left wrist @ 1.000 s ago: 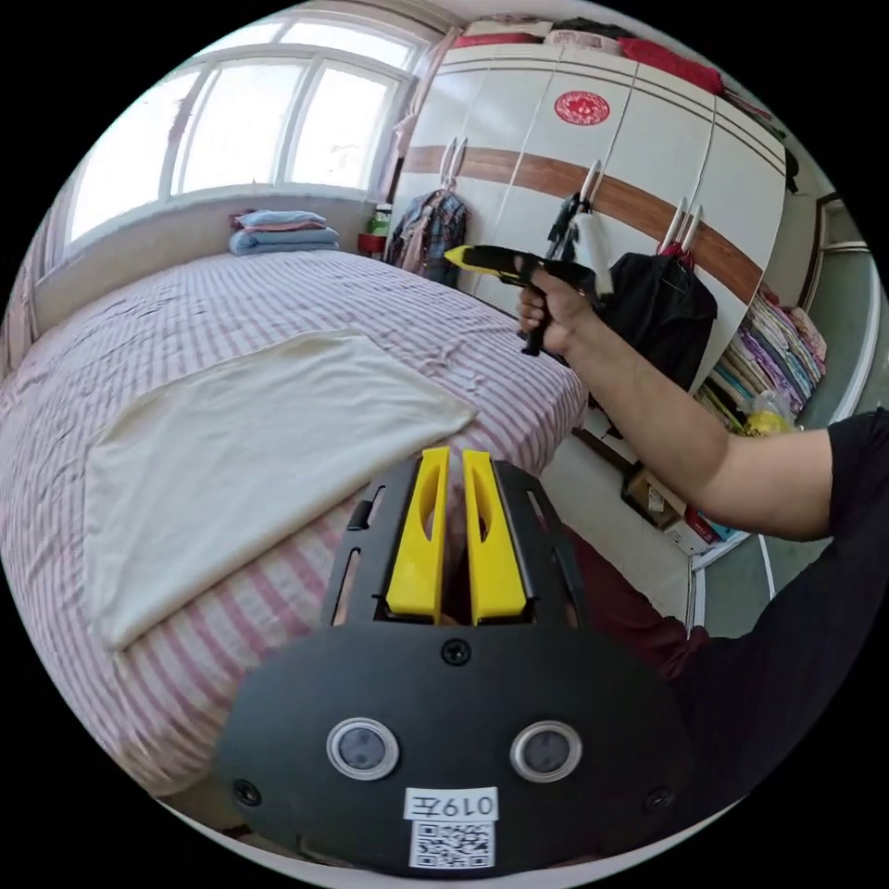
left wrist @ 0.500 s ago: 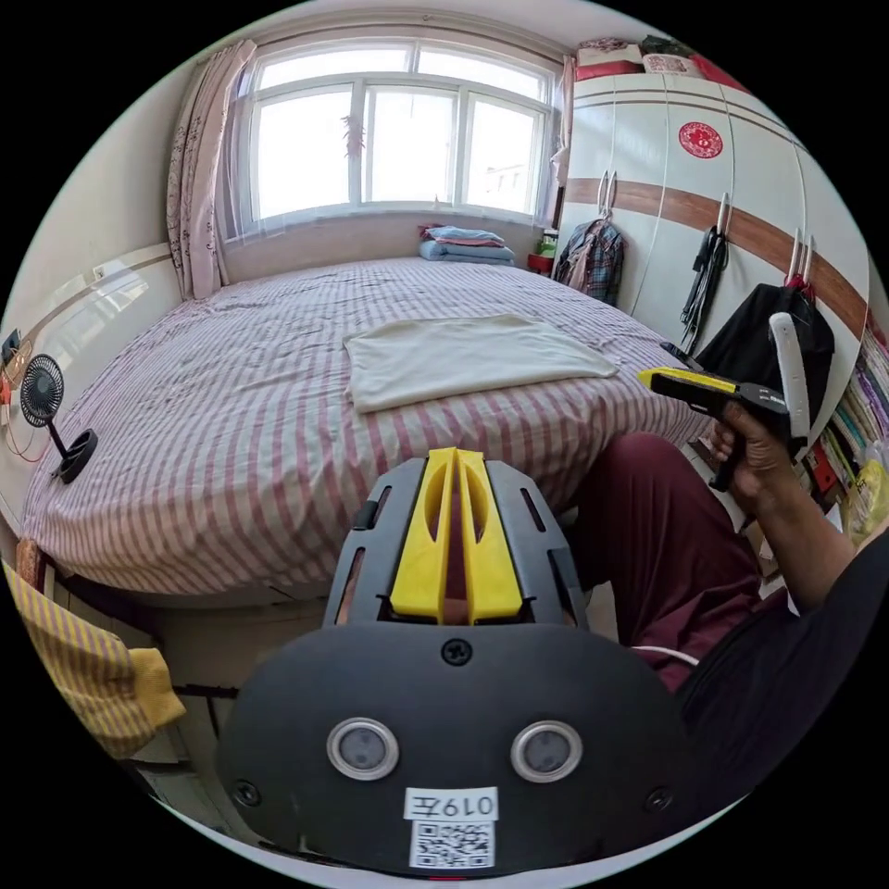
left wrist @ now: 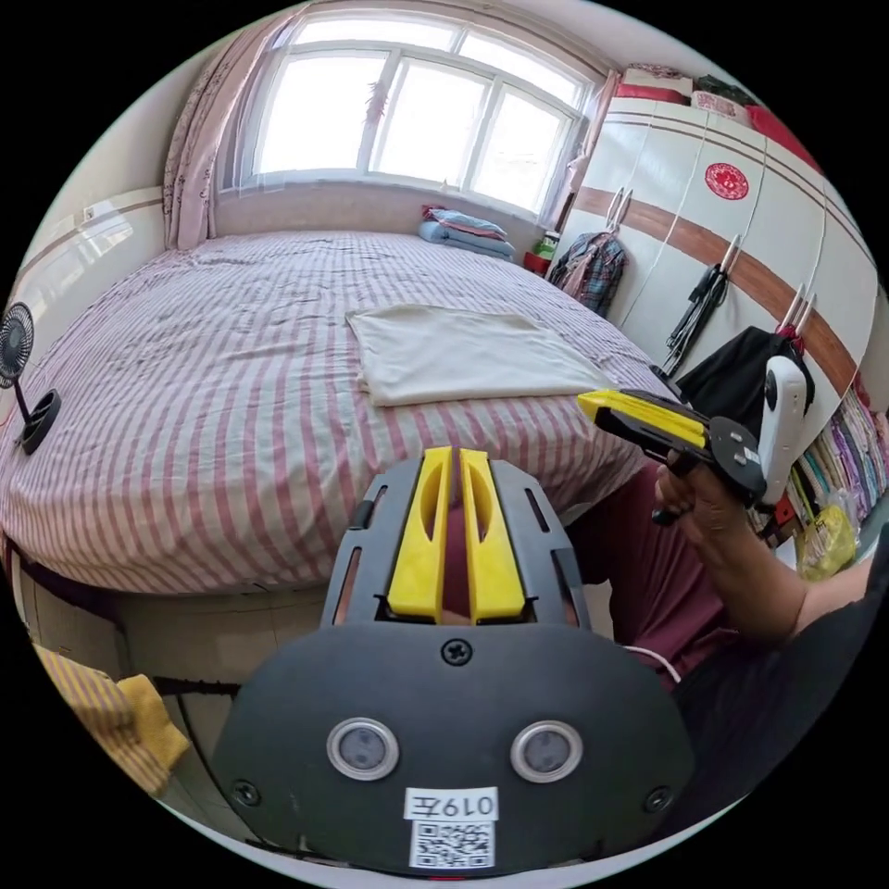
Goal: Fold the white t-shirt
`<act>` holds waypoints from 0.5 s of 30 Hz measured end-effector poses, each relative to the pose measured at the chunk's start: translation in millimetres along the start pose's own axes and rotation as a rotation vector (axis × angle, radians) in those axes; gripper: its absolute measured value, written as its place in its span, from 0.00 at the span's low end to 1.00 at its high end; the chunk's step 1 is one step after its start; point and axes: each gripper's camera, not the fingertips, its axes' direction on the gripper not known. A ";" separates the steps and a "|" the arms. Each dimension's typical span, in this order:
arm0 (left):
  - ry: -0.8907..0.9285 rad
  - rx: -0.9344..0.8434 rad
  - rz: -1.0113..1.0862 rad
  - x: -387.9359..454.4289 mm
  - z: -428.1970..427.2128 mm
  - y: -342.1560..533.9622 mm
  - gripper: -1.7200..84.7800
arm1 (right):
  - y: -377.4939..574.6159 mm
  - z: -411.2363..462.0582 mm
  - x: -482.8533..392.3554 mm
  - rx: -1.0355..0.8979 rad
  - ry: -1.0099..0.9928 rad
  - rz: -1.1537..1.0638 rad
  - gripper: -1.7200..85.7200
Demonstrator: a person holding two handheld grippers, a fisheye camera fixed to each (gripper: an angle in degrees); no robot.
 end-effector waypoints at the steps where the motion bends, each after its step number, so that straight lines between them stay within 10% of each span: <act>1: 0.011 0.021 -0.034 -28.9 5.4 -3.4 0.06 | -11.9 9.4 -22.8 0.015 0.007 -0.035 0.08; 15: 0.341 -0.127 -0.359 -358.4 200.4 -84.8 0.13 | -88.1 149.4 -240.9 -0.078 0.232 -0.537 0.13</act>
